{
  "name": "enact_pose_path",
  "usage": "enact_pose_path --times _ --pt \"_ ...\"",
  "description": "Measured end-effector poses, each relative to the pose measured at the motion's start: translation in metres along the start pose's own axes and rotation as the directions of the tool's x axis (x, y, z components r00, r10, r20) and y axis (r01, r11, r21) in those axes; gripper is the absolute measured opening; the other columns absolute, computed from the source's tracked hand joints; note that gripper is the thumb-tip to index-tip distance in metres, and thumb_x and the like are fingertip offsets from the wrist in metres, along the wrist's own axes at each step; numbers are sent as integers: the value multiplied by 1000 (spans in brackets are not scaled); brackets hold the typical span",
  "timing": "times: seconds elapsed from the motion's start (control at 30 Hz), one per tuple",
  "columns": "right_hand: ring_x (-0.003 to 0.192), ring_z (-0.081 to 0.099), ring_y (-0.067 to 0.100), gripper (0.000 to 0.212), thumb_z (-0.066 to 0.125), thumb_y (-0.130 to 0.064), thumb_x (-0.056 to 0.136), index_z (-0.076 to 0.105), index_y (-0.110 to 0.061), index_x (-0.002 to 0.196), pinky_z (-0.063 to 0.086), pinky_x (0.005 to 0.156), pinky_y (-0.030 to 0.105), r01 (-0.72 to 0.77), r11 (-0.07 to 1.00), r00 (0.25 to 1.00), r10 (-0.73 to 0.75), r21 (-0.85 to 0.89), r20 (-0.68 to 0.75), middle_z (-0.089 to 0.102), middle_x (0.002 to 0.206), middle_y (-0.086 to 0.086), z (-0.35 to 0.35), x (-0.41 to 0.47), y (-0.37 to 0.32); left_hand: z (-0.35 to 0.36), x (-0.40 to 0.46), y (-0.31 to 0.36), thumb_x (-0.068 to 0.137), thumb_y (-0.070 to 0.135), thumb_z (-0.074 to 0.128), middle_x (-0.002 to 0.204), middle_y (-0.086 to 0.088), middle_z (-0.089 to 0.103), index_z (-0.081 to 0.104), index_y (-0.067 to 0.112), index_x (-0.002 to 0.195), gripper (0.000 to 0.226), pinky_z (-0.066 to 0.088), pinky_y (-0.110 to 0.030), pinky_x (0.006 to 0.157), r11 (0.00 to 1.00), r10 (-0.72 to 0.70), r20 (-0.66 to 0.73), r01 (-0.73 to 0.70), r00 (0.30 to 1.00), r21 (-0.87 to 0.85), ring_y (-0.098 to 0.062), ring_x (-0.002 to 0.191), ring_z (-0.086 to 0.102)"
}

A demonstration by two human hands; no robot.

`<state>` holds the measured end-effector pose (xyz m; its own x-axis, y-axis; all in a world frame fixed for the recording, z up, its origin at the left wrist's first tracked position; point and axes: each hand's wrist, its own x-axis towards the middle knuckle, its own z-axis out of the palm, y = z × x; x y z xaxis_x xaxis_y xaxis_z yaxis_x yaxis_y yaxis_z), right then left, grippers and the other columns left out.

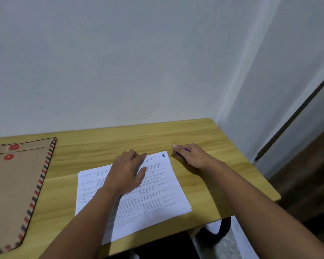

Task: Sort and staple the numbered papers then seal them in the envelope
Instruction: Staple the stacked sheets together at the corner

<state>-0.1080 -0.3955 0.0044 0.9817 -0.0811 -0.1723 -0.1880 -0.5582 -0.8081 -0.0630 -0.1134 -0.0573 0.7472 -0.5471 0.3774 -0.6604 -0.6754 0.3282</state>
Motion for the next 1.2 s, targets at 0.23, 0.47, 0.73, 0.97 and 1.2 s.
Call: enact_pose_path --times 0.23,0.47,0.73,0.97,1.2 --pt "82 64 10 56 81 -76 64 84 -28 93 50 79 32 77 997 994 -77 3 73 79 98 10 8 7 7 -3 0 3 89 37 63 97 7 50 58 25 132 45 44 -38 75 999 35 -32 -35 999 -11 -20 86 50" --pt "85 68 15 29 89 -39 78 84 -17 97 54 82 34 162 979 985 -167 122 35 80 98 7 16 10 5 -6 -1 5 89 35 62 96 7 50 58 24 131 44 46 -39 73 999 51 -40 -51 998 3 -19 84 49" --pt "96 74 25 30 91 -39 76 84 -19 97 58 90 44 158 977 986 -164 144 29 81 98 1 19 11 5 -5 -1 5 89 35 64 97 7 51 58 24 132 45 47 -39 74 999 46 -33 -46 998 -2 -18 85 49" --pt "82 69 13 22 90 -30 79 83 -13 91 54 79 29 143 973 987 -154 180 48 80 92 6 18 12 6 -5 -1 6 88 35 65 97 7 51 59 24 131 45 47 -40 74 999 47 -29 -47 998 0 -18 84 49" --pt "70 59 9 27 90 -19 80 78 4 88 46 68 21 108 969 988 -130 223 87 68 75 3 17 20 6 -6 -1 6 88 33 64 96 7 51 60 25 130 44 46 -39 73 998 52 -32 -53 998 -16 -18 84 49"
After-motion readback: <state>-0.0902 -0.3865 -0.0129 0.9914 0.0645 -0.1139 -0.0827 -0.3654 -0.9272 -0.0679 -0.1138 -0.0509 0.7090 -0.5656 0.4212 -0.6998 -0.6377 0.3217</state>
